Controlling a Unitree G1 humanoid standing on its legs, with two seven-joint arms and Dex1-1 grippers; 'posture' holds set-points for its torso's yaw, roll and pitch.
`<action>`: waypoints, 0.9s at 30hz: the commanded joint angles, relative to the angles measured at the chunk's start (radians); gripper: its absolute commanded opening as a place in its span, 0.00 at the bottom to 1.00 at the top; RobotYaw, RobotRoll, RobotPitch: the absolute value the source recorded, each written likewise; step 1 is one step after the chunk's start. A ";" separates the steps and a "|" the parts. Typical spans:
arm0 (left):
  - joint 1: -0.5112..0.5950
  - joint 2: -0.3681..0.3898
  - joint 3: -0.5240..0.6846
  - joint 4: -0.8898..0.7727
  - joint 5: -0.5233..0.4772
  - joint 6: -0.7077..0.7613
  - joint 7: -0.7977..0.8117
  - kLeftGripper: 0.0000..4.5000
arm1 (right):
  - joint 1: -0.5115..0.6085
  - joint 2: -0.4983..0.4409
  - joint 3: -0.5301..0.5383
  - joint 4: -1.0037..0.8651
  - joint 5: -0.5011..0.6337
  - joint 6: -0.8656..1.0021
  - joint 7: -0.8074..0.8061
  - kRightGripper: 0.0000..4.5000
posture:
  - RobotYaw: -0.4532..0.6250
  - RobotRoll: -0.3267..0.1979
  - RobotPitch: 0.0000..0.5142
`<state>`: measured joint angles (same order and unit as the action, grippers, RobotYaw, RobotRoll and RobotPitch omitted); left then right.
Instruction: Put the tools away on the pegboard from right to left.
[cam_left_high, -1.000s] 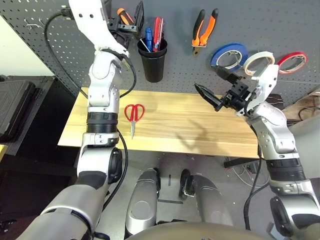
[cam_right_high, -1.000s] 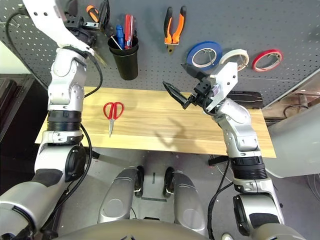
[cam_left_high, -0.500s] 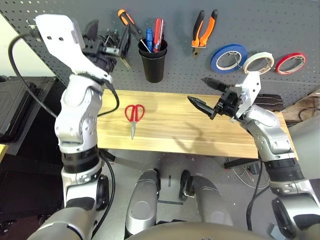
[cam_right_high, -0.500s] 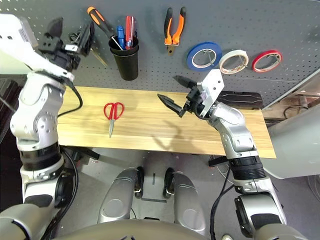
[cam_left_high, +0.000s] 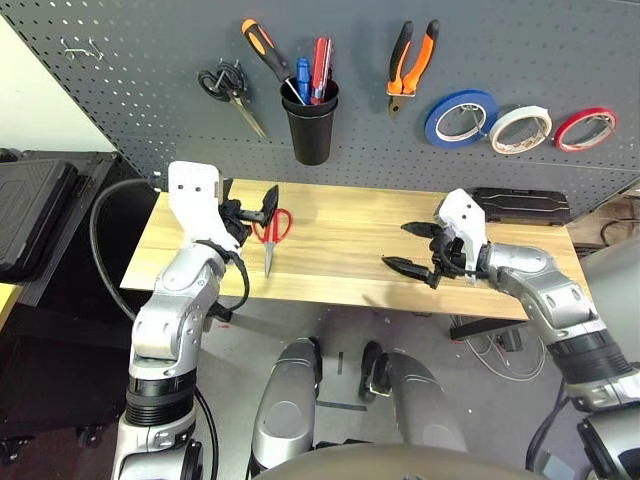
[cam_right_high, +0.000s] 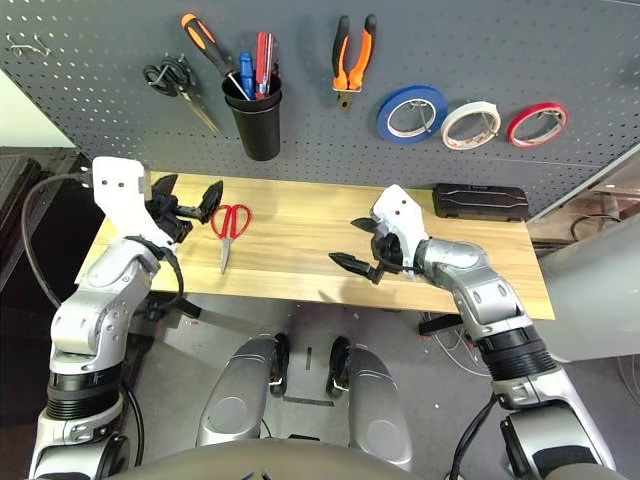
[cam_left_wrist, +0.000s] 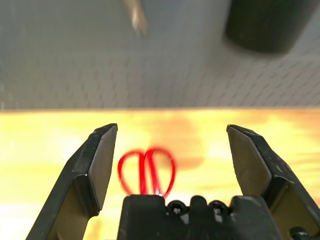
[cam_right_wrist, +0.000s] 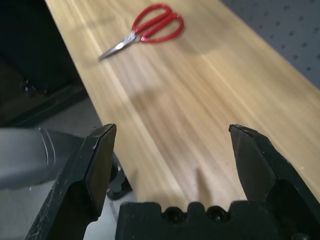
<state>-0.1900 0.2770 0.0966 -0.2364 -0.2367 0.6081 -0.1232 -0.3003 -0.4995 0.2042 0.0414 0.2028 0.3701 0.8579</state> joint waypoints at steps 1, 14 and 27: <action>-0.022 -0.010 -0.016 0.126 0.040 -0.030 0.004 0.99 | 0.021 0.007 0.032 0.022 -0.036 -0.011 -0.007 1.00 | 0.62 0.62 0.47; -0.270 -0.001 0.030 0.708 0.111 -0.173 0.035 0.99 | 0.039 0.040 0.076 -0.011 -0.093 0.006 -0.041 1.00 | 0.59 0.62 0.53; -0.473 -0.003 0.051 1.224 0.158 -0.388 0.092 0.99 | 0.065 0.058 0.094 -0.115 -0.101 0.087 -0.073 1.00 | 0.54 0.62 0.56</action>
<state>-0.6616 0.2770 0.1409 0.9311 -0.0929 0.2474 -0.0402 -0.2553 -0.4388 0.2839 -0.0486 0.1088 0.4378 0.7880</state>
